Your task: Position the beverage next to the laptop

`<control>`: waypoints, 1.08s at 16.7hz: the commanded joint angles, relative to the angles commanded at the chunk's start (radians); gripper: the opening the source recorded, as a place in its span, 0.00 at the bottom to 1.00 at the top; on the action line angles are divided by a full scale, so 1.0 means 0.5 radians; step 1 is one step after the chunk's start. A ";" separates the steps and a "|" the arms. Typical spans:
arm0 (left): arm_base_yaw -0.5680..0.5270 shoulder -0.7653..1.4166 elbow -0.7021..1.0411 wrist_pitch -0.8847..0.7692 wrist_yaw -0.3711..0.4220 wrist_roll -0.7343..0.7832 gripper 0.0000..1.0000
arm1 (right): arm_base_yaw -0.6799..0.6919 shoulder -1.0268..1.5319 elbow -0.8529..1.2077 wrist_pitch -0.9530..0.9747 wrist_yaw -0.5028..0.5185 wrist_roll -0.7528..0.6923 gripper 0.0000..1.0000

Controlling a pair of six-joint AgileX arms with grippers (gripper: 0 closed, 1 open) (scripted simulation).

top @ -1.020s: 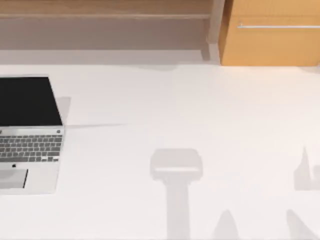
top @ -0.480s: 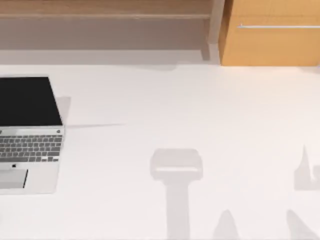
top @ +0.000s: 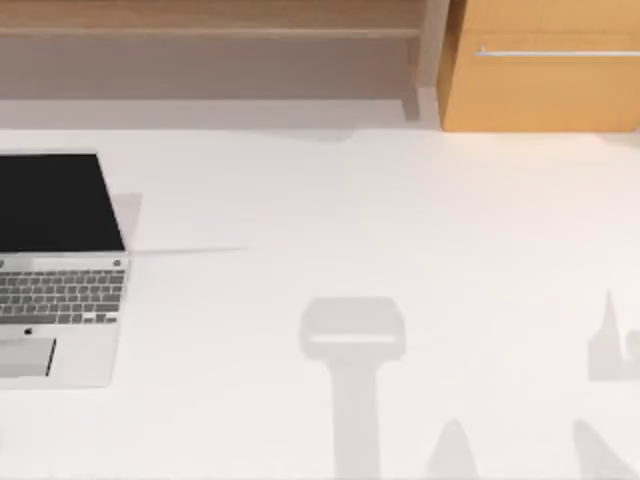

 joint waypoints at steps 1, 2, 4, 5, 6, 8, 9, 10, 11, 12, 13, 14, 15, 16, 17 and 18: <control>0.000 0.000 0.000 0.000 0.000 0.000 0.17 | 0.000 0.000 0.000 0.000 0.000 0.000 1.00; 0.000 0.000 0.000 0.000 0.000 0.000 0.10 | 0.000 0.000 0.000 0.000 0.000 0.000 1.00; 0.000 0.000 0.000 0.000 0.000 0.000 0.00 | 0.000 0.000 0.000 0.000 0.000 0.000 1.00; 0.000 0.000 0.000 0.000 0.000 0.000 0.00 | 0.000 0.000 0.000 0.000 0.000 0.000 1.00; 0.000 0.000 0.000 0.000 0.000 0.000 0.00 | 0.000 0.000 0.000 0.000 0.000 0.000 1.00; 0.000 0.000 0.000 0.000 0.000 0.000 0.00 | 0.000 0.000 0.000 0.000 0.000 0.000 1.00; 0.000 0.000 0.000 0.000 0.000 0.000 0.00 | 0.000 0.000 0.000 0.000 0.000 0.000 1.00; 0.000 0.000 0.000 0.000 0.000 0.000 0.00 | 0.000 0.000 0.000 0.000 0.000 0.000 1.00; 0.000 0.000 0.000 0.000 0.000 0.000 0.00 | 0.000 0.000 0.000 0.000 0.000 0.000 1.00; 0.002 -0.003 -0.002 -0.001 0.000 0.003 0.00 | 0.000 0.000 0.000 0.000 0.000 0.000 1.00; 0.005 -0.006 -0.004 -0.006 0.001 0.003 0.00 | 0.000 0.000 0.000 0.000 0.000 0.000 1.00; 0.016 -0.021 -0.010 -0.028 0.003 0.003 0.00 | 0.000 0.000 0.000 0.000 0.000 0.000 1.00; 0.035 -0.042 -0.021 -0.061 0.008 0.002 0.00 | 0.000 0.000 0.000 0.000 0.000 0.000 1.00; 0.054 -0.062 -0.033 -0.096 0.015 -0.001 0.00 | 0.000 0.000 0.000 0.000 0.000 0.000 1.00; 0.072 -0.079 -0.045 -0.125 0.020 -0.006 0.00 | 0.000 0.000 0.000 0.000 0.000 0.000 1.00; 0.085 -0.090 -0.055 -0.147 0.021 -0.014 0.00 | 0.000 0.000 0.000 0.000 0.000 0.000 1.00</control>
